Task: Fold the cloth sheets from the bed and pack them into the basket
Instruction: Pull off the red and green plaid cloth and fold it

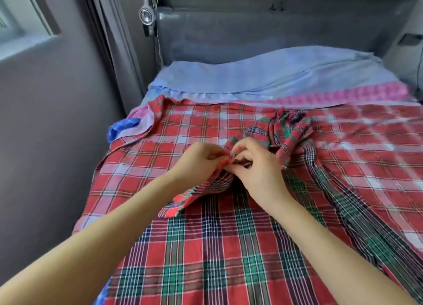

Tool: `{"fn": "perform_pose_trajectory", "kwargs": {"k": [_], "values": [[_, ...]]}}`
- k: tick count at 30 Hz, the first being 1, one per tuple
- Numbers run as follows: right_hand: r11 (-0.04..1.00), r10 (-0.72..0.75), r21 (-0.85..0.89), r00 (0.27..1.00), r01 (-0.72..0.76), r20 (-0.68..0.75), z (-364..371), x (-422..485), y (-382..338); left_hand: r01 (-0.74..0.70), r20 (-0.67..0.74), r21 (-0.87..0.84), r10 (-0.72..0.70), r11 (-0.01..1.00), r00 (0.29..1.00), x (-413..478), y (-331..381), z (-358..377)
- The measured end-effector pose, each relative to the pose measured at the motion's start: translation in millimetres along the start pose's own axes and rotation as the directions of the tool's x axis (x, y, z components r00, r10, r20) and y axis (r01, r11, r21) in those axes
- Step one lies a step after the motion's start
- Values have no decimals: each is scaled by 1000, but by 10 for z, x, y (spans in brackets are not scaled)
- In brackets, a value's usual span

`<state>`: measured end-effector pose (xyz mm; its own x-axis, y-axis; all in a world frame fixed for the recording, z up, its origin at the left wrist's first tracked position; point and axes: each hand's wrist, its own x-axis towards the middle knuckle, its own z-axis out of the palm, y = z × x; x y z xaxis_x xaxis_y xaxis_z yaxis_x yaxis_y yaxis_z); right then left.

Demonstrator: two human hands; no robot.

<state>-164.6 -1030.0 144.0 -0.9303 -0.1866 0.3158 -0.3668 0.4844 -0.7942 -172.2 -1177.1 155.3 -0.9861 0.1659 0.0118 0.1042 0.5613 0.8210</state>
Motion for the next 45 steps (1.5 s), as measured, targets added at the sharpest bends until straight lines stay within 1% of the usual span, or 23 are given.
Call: {"fn": "perform_pose_trajectory", "kwargs": {"k": [4, 10, 12, 14, 15, 16, 18, 20, 22, 24, 26, 28, 30, 31, 32, 33, 34, 36, 38, 40, 42, 43, 45], "values": [[994, 38, -102, 997, -30, 73, 41, 27, -12, -10, 30, -4, 10, 1000, 999, -45, -38, -39], [972, 7, -234, 982, 38, 188, 53, 99, -98, -96, 43, 168, 90, 981, 995, -35, -44, -31], [937, -4, -343, 985, 64, 172, 49, 106, -85, -103, 89, 72, 96, 992, 991, -67, -65, -32], [896, -72, -430, 992, 111, 105, 35, 100, -60, -68, 110, -94, 78, 993, 991, -142, -125, -10], [875, -124, -463, 990, 139, 63, 28, 96, -52, -56, 102, -106, 66, 993, 993, -181, -185, 16], [852, -186, -493, 982, 178, 32, 20, 98, -54, -41, 81, -56, 46, 998, 996, -205, -269, 65], [805, -328, -518, 945, 289, 17, 11, 111, -87, -22, 1, 131, 22, 991, 1000, -232, -469, 184], [793, -409, -458, 908, 401, 86, -5, 102, -129, 8, -146, 208, 23, 978, 989, -254, -612, 244], [803, -447, -379, 886, 459, 126, -43, 54, -166, 44, -299, 165, 7, 985, 954, -295, -681, 187], [764, -500, -383, 852, 519, 157, -96, -27, -283, -1, -367, 151, 57, 989, 929, -385, -684, 41], [699, -575, -381, 792, 606, 206, -112, -128, -536, -77, -389, 169, 139, 983, 911, -550, -575, -146], [650, -635, -337, 730, 681, 252, -32, -292, -919, -116, -394, 133, 160, 984, 905, -829, -416, -385], [669, -644, -208, 696, 714, 319, 116, -552, -1377, -166, -320, 32, 168, 986, 933, -1218, -293, -653], [716, -621, -91, 692, 692, 368, 205, -723, -1587, -159, -245, -50, 142, 986, 959, -1461, -254, -780], [774, -584, 29, 696, 632, 417, 272, -873, -1725, -98, -184, -124, 74, 987, 980, -1639, -276, -872], [836, -523, 118, 714, 535, 467, 354, -1027, -1835, -7, -139, -138, -12, 990, 990, -1839, -374, -952], [890, -443, 158, 733, 427, 515, 431, -1152, -1855, 75, -115, -107, -87, 991, 990, -2004, -532, -968], [953, -291, 107, 753, 284, 590, 584, -1367, -1711, 230, -156, 3, -227, 973, 961, -2320, -920, -906], [980, -160, 8, 760, 200, 630, 762, -1683, -1465, 435, -279, 103, -393, 895, 876, -2757, -1363, -751], [989, -69, -51, 749, 137, 659, 894, -2034, -1157, 624, -347, 162, -548, 764, 761, -3210, -1768, -499], [992, -20, -75, 708, 102, 706, 1033, -2437, -892, 738, -342, 202, -660, 643, 669, -3723, -2058, -160], [991, -11, -85, 683, 107, 730, 1088, -2626, -797, 772, -322, 217, -702, 598, 635, -3962, -2172, 35], [986, -9, -97, 616, 138, 788, 1209, -3007, -676, 846, -251, 188, -808, 500, 533, -4468, -2350, 433]]}}
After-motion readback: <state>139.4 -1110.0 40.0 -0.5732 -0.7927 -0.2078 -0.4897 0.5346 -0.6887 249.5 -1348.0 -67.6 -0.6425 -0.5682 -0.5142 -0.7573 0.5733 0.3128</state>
